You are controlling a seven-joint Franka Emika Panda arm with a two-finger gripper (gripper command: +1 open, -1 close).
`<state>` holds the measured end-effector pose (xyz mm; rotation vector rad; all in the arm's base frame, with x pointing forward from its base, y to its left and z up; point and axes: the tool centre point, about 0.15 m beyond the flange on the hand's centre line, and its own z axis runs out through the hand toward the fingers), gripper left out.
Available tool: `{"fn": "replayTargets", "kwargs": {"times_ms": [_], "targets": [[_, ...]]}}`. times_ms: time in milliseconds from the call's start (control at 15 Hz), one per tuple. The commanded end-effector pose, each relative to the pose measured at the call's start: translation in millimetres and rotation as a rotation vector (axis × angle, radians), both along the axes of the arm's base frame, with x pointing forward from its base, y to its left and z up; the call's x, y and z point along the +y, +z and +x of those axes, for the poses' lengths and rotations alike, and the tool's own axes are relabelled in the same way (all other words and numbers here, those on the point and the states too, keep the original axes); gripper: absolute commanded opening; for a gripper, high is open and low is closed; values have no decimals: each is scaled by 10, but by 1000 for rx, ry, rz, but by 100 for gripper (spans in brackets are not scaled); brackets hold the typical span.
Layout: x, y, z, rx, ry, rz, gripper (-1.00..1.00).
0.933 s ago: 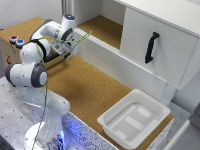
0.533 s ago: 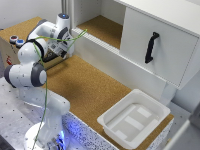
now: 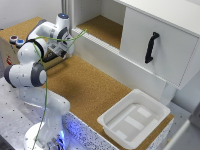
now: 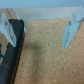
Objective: Grasp the handle of the drawer and open it
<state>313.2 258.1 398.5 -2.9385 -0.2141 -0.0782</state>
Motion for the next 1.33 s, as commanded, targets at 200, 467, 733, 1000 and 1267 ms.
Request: {"fn": "replayTargets", "kwargs": {"times_ms": [200,467,733,1000,1267], "targets": [[446,-473,415,82,145,67,100],[604,-544,443,98,168,77,100],[765,-552,464,105,183,79,100],[936,-659,471,123,157,40,100],[840,-762,348,117,44,36,100]]}}
